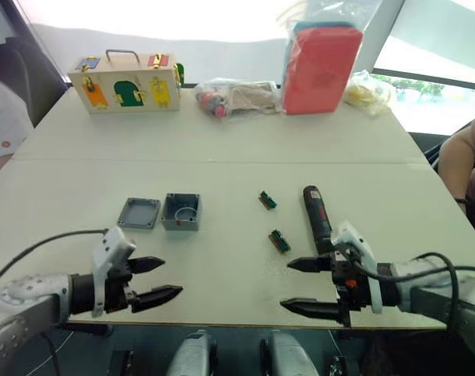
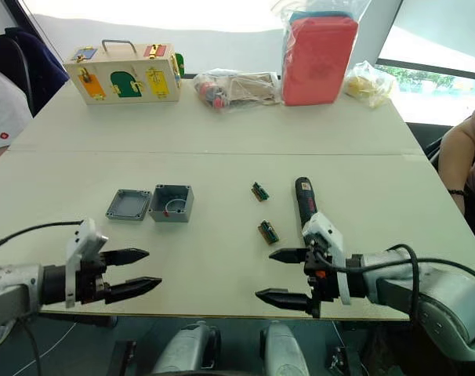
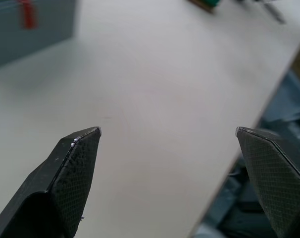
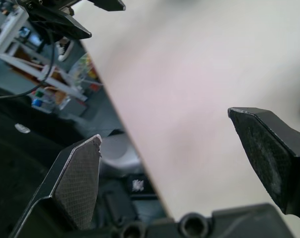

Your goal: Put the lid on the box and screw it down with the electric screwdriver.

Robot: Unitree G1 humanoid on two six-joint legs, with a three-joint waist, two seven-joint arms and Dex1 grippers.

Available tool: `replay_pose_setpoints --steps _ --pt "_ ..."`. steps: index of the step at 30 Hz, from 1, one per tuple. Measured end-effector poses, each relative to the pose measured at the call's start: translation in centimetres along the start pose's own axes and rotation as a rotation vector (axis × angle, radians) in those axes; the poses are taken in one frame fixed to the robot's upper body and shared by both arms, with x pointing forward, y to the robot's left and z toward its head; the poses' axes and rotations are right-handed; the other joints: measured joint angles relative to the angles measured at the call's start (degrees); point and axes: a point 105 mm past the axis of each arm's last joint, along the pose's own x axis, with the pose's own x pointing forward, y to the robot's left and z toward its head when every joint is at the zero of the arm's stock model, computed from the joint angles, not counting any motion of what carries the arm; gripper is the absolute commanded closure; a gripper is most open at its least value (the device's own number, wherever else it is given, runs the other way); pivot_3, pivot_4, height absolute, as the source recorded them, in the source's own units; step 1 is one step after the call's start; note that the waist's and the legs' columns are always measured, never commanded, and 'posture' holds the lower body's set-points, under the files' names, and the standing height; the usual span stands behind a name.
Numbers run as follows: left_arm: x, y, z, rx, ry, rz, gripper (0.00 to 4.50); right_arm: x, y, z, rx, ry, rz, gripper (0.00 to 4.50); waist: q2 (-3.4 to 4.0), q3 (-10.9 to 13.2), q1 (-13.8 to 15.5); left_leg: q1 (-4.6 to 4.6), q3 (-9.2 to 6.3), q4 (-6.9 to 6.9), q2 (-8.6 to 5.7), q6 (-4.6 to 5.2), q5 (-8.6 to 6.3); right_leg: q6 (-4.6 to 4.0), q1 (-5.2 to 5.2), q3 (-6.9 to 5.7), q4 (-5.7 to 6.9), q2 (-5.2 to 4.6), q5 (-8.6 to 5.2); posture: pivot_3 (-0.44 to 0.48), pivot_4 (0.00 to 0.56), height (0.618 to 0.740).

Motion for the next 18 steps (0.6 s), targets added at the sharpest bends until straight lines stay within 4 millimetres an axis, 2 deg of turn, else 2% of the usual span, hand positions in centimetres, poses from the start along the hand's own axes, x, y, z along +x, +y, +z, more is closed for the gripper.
replay_pose_setpoints --steps 2,4,7,13,18 --pt "-0.5 1.1 2.7 0.083 -0.018 0.011 0.01 0.3 -0.4 2.4 -0.07 -0.072 -0.015 0.0 -0.04 0.02 0.04 -0.12 -0.05 0.02 0.0 -0.01 0.01 0.0 -0.11 -0.05 0.01 0.02 0.0 0.0 0.15 0.738" --pt "-0.7 1.3 5.3 0.208 0.018 -0.011 0.01 0.8 -0.4 4.5 -0.139 -0.118 -0.023 0.0 -0.06 0.03 0.05 -0.18 -0.04 0.02 -0.02 -0.01 0.01 0.01 -0.16 -0.06 -0.04 0.01 0.01 0.0 0.15 0.738" --pt "0.1 1.5 7.5 0.391 0.1 -0.057 0.01 1.7 -0.6 5.2 -0.193 -0.107 -0.04 0.0 -0.04 0.02 -0.02 -0.2 0.03 0.0 -0.11 0.01 -0.01 0.01 -0.17 -0.03 -0.06 -0.05 0.01 0.0 0.15 0.738" --pt "3.6 3.2 8.6 0.623 0.268 -0.182 0.01 3.5 -1.2 4.7 -0.248 -0.063 -0.095 0.0 -0.06 0.03 0.01 -0.23 0.07 0.1 -0.09 0.03 0.0 0.01 -0.22 -0.02 0.05 0.08 0.01 0.0 0.15 0.738" --pt "6.1 5.9 6.9 0.667 0.384 -0.216 0.01 4.3 -1.1 3.3 -0.227 -0.048 -0.14 0.0 -0.07 0.03 -0.23 -0.29 0.07 0.14 -0.07 0.07 -0.02 0.02 -0.29 -0.01 0.1 0.1 0.01 0.0 0.15 0.738"
